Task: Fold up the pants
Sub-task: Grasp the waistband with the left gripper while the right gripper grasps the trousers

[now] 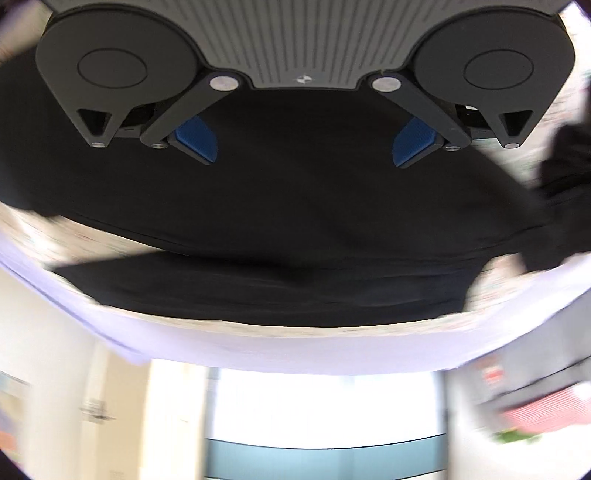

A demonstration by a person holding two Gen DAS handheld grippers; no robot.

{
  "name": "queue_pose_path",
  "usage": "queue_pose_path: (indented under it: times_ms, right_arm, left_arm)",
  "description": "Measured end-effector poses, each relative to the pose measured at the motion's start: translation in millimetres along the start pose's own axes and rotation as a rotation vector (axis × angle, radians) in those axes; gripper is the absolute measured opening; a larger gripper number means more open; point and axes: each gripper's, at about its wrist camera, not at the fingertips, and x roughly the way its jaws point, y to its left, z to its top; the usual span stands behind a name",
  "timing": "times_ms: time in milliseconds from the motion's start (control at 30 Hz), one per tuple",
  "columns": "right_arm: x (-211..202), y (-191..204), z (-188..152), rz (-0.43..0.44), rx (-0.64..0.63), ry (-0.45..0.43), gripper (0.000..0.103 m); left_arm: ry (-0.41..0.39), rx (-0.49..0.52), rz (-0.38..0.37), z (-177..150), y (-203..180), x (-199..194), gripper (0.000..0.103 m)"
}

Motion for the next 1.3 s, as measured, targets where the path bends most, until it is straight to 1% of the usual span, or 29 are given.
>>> queue_pose_path:
  times_ms: [67,233,300,367,433,500,600,667,700,767,800,833,867,933,1033,1167,1233,1300]
  right_arm:
    - [5.3,28.2,7.2,0.029,-0.04,0.002,0.081]
    - [16.6,98.6,34.7,0.111,-0.122,-0.008,0.081]
    - [19.4,130.1,48.8,0.143,-0.143,-0.013,0.081]
    - [20.6,159.9,62.8,0.177,-0.165,-0.019,0.085]
    - [22.7,190.7,77.1,0.211,-0.187,-0.027,0.087]
    - [24.9,223.3,89.8,0.241,-0.217,-0.032,0.088]
    - [30.8,277.6,110.0,0.295,-0.292,-0.05,0.088]
    - [38.6,316.8,127.0,0.317,-0.349,-0.063,0.088]
    - [42.6,338.6,136.4,0.326,-0.376,-0.065,0.088]
    - [51.6,384.2,156.7,0.358,-0.419,-0.073,0.088]
    - [55.1,408.5,166.3,0.383,-0.441,-0.076,0.088]
    - [58.8,433.4,175.9,0.409,-0.458,-0.078,0.088]
    - [63.6,456.1,184.3,0.434,-0.466,-0.077,0.088]
    - [72.5,504.5,199.8,0.471,-0.464,-0.059,0.088]
    - [89.6,571.7,215.3,0.507,-0.462,-0.039,0.087]
    - [104.9,648.5,220.8,0.518,-0.472,-0.027,0.087]
    - [112.8,671.5,216.6,0.503,-0.485,-0.039,0.086]
    - [122.5,691.6,212.9,0.463,-0.49,-0.045,0.084]
  left_arm:
    - [0.006,-0.064,0.073,9.9,26.5,6.2,0.103]
    - [0.026,-0.206,0.214,42.7,92.1,26.6,0.103]
    - [0.035,-0.274,0.258,49.8,120.8,35.2,0.103]
    - [0.05,-0.35,0.295,56.4,151.4,44.8,0.103]
    - [0.062,-0.407,0.305,58.9,178.4,55.8,0.103]
    - [0.059,-0.458,0.288,54.9,203.9,64.6,0.103]
    - [0.068,-0.577,0.198,40.2,232.9,75.9,0.103]
    - [0.057,-0.63,0.137,34.0,245.2,77.4,0.103]
    - [0.036,-0.638,0.117,33.2,249.7,77.2,0.103]
    - [0.023,-0.627,0.103,33.5,251.7,77.8,0.098]
    - [0.015,-0.625,0.089,33.1,255.0,78.3,0.093]
    - [0.01,-0.635,0.076,33.8,257.1,78.4,0.091]
    - [0.007,-0.645,0.06,34.6,259.3,78.8,0.089]
    - [-0.003,-0.64,0.036,33.4,261.6,77.4,0.078]
    - [-0.005,-0.637,0.005,35.3,266.3,82.2,0.069]
    - [0.0,-0.653,-0.032,36.1,270.5,83.3,0.064]
    - [0.004,-0.658,-0.043,36.7,271.9,84.8,0.063]
    - [0.008,-0.659,-0.048,37.6,273.6,86.6,0.062]
